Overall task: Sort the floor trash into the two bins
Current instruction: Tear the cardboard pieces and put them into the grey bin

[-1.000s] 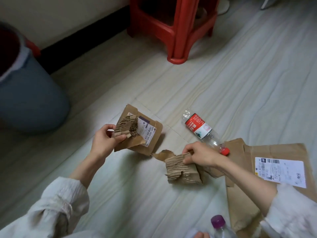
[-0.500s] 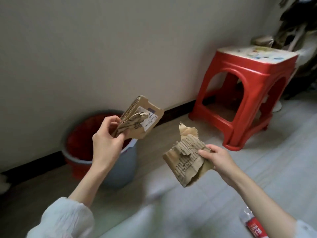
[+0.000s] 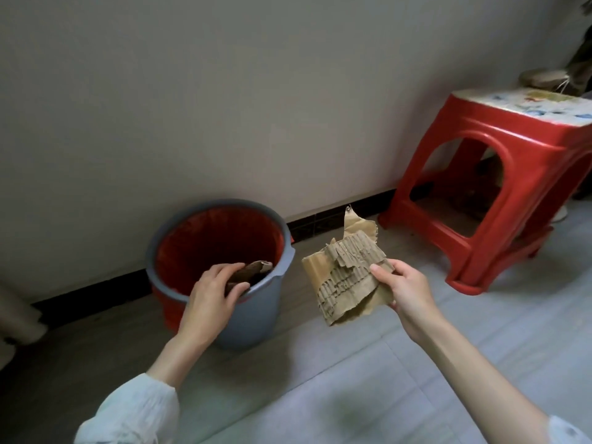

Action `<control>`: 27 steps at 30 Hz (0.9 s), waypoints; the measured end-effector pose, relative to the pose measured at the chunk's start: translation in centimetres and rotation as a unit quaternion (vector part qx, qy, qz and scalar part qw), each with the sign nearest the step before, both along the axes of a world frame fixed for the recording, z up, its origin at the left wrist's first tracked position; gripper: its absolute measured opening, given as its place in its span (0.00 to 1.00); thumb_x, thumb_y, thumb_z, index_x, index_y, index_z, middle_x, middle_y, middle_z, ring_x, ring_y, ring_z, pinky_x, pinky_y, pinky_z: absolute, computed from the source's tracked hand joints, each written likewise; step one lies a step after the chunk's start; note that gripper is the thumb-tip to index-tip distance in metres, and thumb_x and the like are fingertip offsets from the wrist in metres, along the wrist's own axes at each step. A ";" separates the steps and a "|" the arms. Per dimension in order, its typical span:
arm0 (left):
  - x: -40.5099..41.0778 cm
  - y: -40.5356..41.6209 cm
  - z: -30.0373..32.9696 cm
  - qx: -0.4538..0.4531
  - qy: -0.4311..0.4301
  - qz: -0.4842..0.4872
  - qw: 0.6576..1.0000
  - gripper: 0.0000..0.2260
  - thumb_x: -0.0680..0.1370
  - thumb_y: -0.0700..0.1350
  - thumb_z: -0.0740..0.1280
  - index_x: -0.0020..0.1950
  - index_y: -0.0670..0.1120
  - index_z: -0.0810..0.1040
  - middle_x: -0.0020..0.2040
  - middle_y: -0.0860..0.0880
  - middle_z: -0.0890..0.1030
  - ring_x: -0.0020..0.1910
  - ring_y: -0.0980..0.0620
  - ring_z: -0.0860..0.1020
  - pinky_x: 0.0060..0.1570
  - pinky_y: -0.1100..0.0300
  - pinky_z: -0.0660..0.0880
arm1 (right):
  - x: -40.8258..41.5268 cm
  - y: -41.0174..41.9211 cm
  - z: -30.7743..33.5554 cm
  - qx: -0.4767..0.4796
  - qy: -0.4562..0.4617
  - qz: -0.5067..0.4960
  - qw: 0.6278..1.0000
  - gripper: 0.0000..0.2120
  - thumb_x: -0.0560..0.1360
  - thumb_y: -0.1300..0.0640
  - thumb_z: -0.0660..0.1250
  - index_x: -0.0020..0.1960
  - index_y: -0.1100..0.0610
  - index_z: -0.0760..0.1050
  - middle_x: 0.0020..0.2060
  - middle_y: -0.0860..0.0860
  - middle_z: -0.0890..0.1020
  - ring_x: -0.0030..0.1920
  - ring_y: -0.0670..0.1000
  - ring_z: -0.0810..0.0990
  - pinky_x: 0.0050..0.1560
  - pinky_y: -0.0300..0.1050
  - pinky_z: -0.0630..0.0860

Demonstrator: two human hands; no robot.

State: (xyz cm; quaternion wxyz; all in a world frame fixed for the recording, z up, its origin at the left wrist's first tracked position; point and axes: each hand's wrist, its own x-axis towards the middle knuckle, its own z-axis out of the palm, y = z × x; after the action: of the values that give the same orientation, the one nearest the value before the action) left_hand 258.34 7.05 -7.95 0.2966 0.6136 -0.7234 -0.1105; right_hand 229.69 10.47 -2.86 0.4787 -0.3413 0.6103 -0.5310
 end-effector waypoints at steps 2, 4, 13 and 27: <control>0.1 0.1 -0.4 -0.020 -0.072 -0.009 0.997 0.19 0.74 0.52 0.69 0.62 0.47 0.75 0.56 0.46 0.77 0.54 0.45 0.75 0.51 0.50 0.71 | -0.2 0.1 -0.3 0.005 0.004 -0.003 1.000 0.04 0.75 0.63 0.65 0.49 0.59 0.78 0.40 0.52 0.81 0.41 0.50 0.80 0.43 0.43 0.76; 0.2 0.3 -0.7 -0.037 -0.159 -0.028 0.986 0.20 0.70 0.53 0.73 0.59 0.48 0.77 0.52 0.48 0.78 0.50 0.45 0.76 0.45 0.51 0.73 | -0.3 0.3 -0.6 0.009 0.002 -0.005 1.000 0.04 0.75 0.63 0.65 0.48 0.59 0.78 0.41 0.52 0.81 0.41 0.50 0.80 0.43 0.43 0.76; -3.1 2.0 -2.1 -0.134 -0.172 -0.102 0.971 0.11 0.67 0.37 0.68 0.46 0.49 0.79 0.41 0.53 0.78 0.41 0.53 0.72 0.37 0.63 0.60 | -2.5 2.0 0.3 -0.027 -0.033 -0.035 0.998 0.03 0.75 0.63 0.65 0.45 0.57 0.77 0.39 0.52 0.82 0.39 0.50 0.80 0.44 0.44 0.76; -13.9 5.2 -2.4 -0.099 -0.140 -0.312 0.934 0.11 0.71 0.46 0.58 0.47 0.54 0.77 0.42 0.57 0.77 0.43 0.56 0.68 0.44 0.63 0.61 | -8.6 3.1 1.7 -0.095 0.246 -0.024 0.964 0.06 0.72 0.64 0.68 0.42 0.53 0.77 0.38 0.49 0.81 0.39 0.46 0.78 0.43 0.42 0.74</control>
State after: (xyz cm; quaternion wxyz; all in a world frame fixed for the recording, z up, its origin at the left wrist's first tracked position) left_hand 244.40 12.27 -10.33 0.2023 0.3334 -0.9200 -0.0382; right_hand 221.12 13.55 -1.14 0.2663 -0.4901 0.6640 -0.4980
